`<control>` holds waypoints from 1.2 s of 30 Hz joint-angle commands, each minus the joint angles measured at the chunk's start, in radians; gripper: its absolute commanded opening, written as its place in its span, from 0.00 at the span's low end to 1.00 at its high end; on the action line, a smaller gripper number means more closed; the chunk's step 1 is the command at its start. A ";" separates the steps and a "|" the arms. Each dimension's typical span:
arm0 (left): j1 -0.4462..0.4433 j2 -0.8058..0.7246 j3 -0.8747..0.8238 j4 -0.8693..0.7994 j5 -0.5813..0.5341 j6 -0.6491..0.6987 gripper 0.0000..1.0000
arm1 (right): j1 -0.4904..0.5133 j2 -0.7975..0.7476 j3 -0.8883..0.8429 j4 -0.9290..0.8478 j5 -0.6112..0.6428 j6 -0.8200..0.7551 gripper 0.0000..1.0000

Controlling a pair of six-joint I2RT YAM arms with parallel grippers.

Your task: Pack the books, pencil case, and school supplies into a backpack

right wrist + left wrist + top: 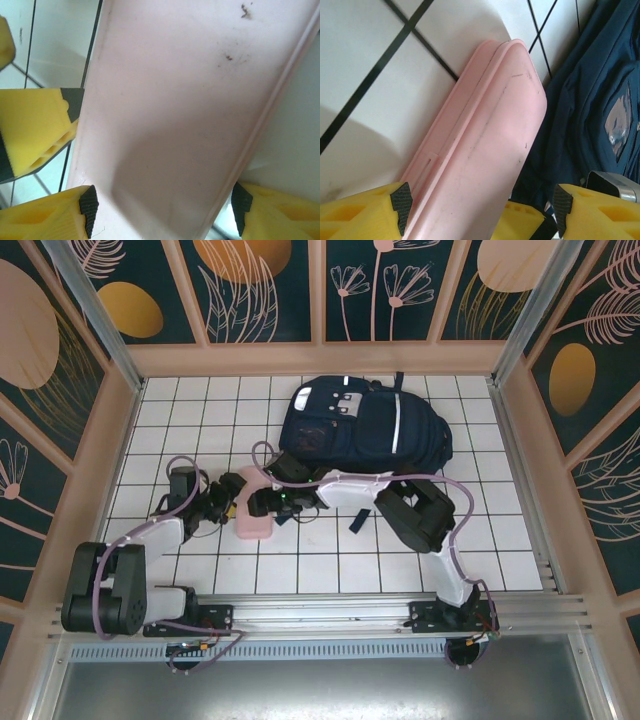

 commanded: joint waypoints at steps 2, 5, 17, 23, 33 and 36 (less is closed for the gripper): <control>-0.010 -0.077 -0.044 0.009 0.022 -0.023 0.76 | 0.013 -0.061 -0.071 0.082 -0.006 0.073 0.77; -0.011 -0.111 -0.046 -0.023 0.013 -0.007 0.76 | 0.019 -0.041 -0.074 0.065 0.039 0.093 0.86; -0.066 -0.066 -0.053 0.028 0.019 -0.025 0.73 | 0.023 -0.060 -0.131 0.333 -0.180 0.225 0.81; -0.067 -0.080 -0.056 0.016 0.024 -0.016 0.73 | 0.013 -0.170 -0.215 0.472 -0.206 0.295 0.80; -0.054 -0.187 0.114 -0.277 -0.130 0.140 0.75 | 0.007 -0.177 -0.245 0.412 -0.125 0.268 0.79; -0.044 -0.176 0.127 -0.295 -0.156 0.166 0.76 | 0.006 -0.179 -0.250 0.366 -0.088 0.244 0.79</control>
